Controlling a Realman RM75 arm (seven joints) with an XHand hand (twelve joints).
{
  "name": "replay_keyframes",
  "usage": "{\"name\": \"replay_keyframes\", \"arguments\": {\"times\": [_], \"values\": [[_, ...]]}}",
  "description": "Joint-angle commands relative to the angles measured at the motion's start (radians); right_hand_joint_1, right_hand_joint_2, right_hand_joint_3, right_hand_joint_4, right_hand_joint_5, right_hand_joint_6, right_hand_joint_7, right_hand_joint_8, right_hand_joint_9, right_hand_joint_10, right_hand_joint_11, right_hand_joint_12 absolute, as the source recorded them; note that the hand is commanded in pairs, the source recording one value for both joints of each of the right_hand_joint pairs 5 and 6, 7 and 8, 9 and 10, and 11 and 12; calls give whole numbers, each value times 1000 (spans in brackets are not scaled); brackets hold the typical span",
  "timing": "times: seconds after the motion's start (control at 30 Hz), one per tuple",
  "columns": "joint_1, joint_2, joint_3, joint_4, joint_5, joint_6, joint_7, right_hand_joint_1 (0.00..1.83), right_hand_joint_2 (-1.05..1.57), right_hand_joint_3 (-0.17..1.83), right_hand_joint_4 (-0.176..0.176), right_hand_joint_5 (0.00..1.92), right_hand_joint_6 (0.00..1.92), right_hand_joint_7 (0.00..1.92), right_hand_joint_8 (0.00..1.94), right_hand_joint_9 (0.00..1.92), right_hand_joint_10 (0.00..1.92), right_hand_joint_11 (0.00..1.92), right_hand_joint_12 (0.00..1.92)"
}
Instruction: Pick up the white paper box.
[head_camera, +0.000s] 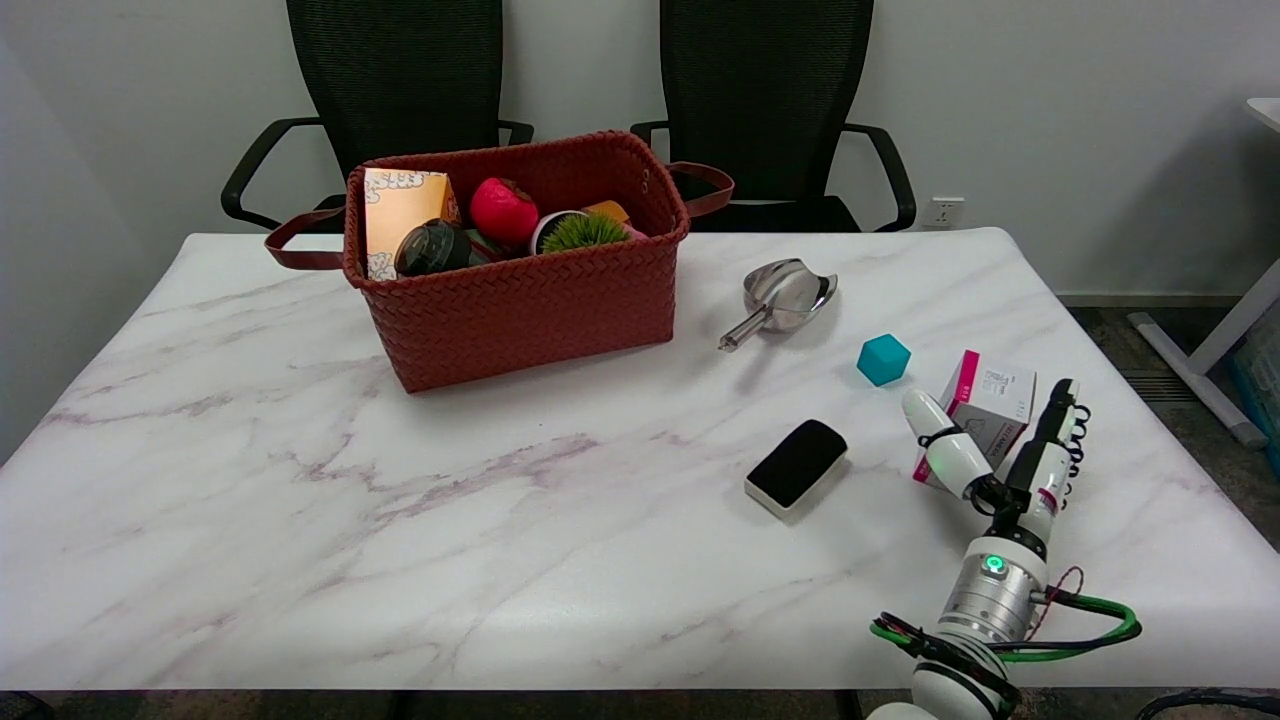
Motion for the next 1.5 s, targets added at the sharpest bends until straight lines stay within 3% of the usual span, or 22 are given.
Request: {"name": "replay_keyframes", "arguments": {"times": [0.03,1.3,1.5], "values": [[2,1,22,-17,9,-53,8,917,688,-175,0,0,0,0,0,0,0,0,0],[10,2,28,8,12,-148,153,904,763,-175,0,0,0,0,0,0,0,45,45],[7,2,28,10,8,-133,153,881,773,-175,0,0,0,0,0,0,0,130,130]]}}
